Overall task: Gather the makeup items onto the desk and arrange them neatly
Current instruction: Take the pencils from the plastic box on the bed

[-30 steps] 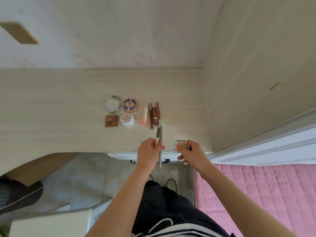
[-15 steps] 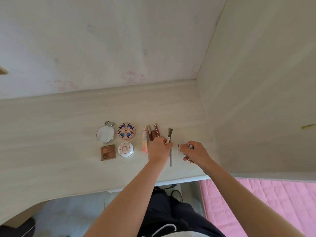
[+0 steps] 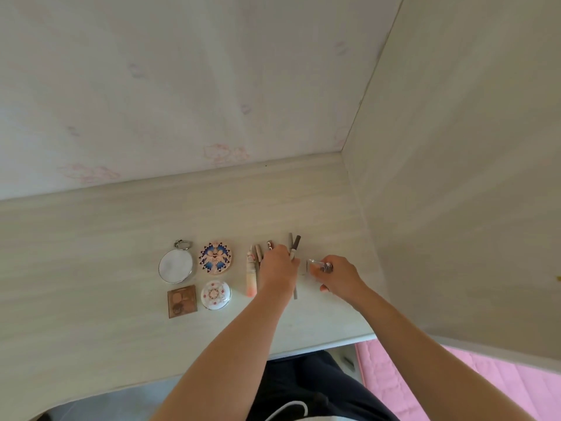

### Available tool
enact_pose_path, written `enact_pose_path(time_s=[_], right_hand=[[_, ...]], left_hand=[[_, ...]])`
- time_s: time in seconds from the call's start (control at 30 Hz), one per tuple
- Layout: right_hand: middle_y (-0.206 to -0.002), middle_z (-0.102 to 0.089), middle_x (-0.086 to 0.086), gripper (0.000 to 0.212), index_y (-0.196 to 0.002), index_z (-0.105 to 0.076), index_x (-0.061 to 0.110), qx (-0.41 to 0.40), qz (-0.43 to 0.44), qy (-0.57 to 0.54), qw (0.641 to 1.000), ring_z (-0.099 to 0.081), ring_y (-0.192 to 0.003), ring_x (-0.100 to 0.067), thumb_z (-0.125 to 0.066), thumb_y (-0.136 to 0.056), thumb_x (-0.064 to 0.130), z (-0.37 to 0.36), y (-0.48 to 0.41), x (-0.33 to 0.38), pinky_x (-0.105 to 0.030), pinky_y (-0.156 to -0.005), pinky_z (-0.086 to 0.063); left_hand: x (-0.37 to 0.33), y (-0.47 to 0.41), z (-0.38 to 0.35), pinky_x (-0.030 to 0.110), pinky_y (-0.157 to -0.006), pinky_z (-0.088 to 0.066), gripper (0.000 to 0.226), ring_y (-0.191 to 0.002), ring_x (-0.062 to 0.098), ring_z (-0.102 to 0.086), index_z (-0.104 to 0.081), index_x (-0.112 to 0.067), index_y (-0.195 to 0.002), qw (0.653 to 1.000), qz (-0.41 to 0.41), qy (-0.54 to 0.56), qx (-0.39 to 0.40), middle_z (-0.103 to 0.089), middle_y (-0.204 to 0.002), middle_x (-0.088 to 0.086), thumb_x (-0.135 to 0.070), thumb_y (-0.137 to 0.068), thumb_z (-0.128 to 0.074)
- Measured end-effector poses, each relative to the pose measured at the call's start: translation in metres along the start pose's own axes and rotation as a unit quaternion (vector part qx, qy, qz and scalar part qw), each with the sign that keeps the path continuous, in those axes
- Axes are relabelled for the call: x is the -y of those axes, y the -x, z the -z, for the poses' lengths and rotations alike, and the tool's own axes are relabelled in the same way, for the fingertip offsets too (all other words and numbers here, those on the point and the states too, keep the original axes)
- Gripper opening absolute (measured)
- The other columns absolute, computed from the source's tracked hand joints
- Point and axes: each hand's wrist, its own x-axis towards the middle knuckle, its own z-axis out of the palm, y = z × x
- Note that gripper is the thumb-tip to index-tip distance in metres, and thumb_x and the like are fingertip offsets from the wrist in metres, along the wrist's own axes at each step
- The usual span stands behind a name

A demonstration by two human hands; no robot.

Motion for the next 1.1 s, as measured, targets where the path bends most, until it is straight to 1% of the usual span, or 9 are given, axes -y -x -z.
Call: enact_pose_path(time_s=[0.3, 0.47, 0.57, 0.63, 0.7, 0.8, 0.97, 1.03, 1.1], right_hand=[[-0.079, -0.064, -0.007, 0.037, -0.093, -0.060, 0.000, 0.015, 0.004, 0.017, 1.000, -0.069, -0.060, -0.019, -0.063, -0.086, 0.036, -0.004, -0.019, -0.004, -0.027, -0.064, -0.046], [-0.076, -0.060, 0.000, 0.031, -0.084, -0.056, 0.008, -0.001, -0.002, 0.007, 1.000, -0.061, -0.049, -0.011, -0.069, -0.082, 0.036, -0.002, -0.028, -0.003, -0.020, -0.049, -0.038], [-0.069, -0.056, -0.003, 0.033, -0.071, -0.047, 0.014, -0.014, -0.009, 0.014, 1.000, -0.061, -0.054, -0.018, -0.071, -0.081, 0.035, -0.002, -0.035, 0.002, -0.023, -0.049, -0.038], [-0.068, -0.051, -0.007, 0.037, -0.065, -0.042, 0.015, -0.027, -0.008, 0.019, 0.999, -0.061, -0.062, -0.027, -0.069, -0.083, 0.033, -0.002, -0.039, 0.005, -0.029, -0.055, -0.041], [-0.068, -0.050, -0.007, 0.036, -0.065, -0.041, 0.014, -0.040, -0.011, 0.027, 0.999, -0.060, -0.065, -0.031, -0.066, -0.084, 0.032, -0.003, -0.042, 0.007, -0.033, -0.056, -0.043], [-0.068, -0.052, 0.000, 0.030, -0.071, -0.045, 0.015, -0.061, 0.012, 0.057, 0.996, -0.054, -0.065, -0.023, -0.064, -0.085, 0.034, -0.005, -0.045, 0.008, -0.027, -0.049, -0.036], [-0.081, -0.059, -0.004, 0.025, -0.085, -0.049, 0.015, -0.062, 0.011, 0.002, 0.998, -0.063, -0.070, -0.027, -0.066, -0.086, 0.033, -0.005, -0.047, 0.010, -0.034, -0.060, -0.049], [-0.085, -0.060, -0.005, 0.025, -0.090, -0.049, 0.013, -0.068, 0.010, -0.008, 0.998, -0.064, -0.073, -0.028, -0.066, -0.086, 0.031, -0.003, -0.046, 0.008, -0.033, -0.060, -0.049], [-0.087, -0.059, -0.005, 0.014, -0.092, -0.051, 0.012, -0.076, 0.009, -0.019, 0.997, -0.063, -0.076, -0.027, -0.062, -0.086, 0.018, 0.002, -0.045, 0.005, -0.033, -0.060, -0.050]], left_hand=[[0.005, -0.004, -0.002, 0.036, -0.069, -0.048, 0.016, -0.085, 0.031, -0.063, -0.062, -0.003, -0.091, 1.000, 0.008, -0.021, -0.001, -0.066, -0.091, 0.015, -0.018, -0.087, -0.057], [0.007, -0.004, -0.004, 0.036, -0.077, -0.045, 0.027, -0.090, 0.032, -0.063, -0.065, -0.004, -0.091, 0.999, 0.006, -0.038, -0.018, -0.068, -0.091, 0.015, -0.027, -0.094, -0.053], [0.007, -0.002, -0.004, 0.038, -0.077, -0.048, 0.030, -0.088, 0.033, -0.064, -0.064, -0.002, -0.093, 0.999, 0.014, -0.027, -0.037, -0.068, -0.090, 0.016, -0.028, -0.096, -0.049], [0.008, 0.000, -0.003, 0.039, -0.076, -0.050, 0.030, -0.090, 0.034, -0.064, -0.062, -0.003, -0.095, 0.998, 0.022, -0.032, -0.047, -0.068, -0.092, 0.015, -0.029, -0.095, -0.047], [0.008, 0.003, -0.003, 0.037, -0.075, -0.049, 0.031, -0.094, 0.032, -0.064, -0.061, -0.008, -0.100, 0.995, 0.023, -0.085, -0.051, -0.067, -0.096, 0.010, -0.033, -0.096, -0.043], [0.007, 0.004, -0.002, 0.033, -0.072, -0.042, 0.033, -0.101, 0.031, -0.063, -0.061, -0.012, -0.104, 0.983, 0.019, -0.174, -0.061, -0.069, -0.100, 0.008, -0.036, -0.098, -0.040], [0.010, -0.001, -0.008, 0.035, -0.091, -0.035, 0.032, -0.121, 0.029, -0.052, -0.064, -0.017, -0.108, 0.964, 0.030, -0.257, -0.063, -0.069, -0.109, 0.007, -0.035, -0.095, -0.041], [0.010, -0.003, -0.011, 0.037, -0.095, -0.034, 0.032, -0.122, 0.030, -0.050, -0.065, -0.018, -0.108, 0.961, 0.029, -0.270, -0.056, -0.069, -0.111, 0.008, -0.036, -0.095, -0.042], [0.009, -0.005, -0.013, 0.039, -0.097, -0.034, 0.031, -0.118, 0.030, -0.052, -0.066, -0.018, -0.103, 0.959, 0.026, -0.275, -0.054, -0.070, -0.107, 0.008, -0.036, -0.094, -0.043]])
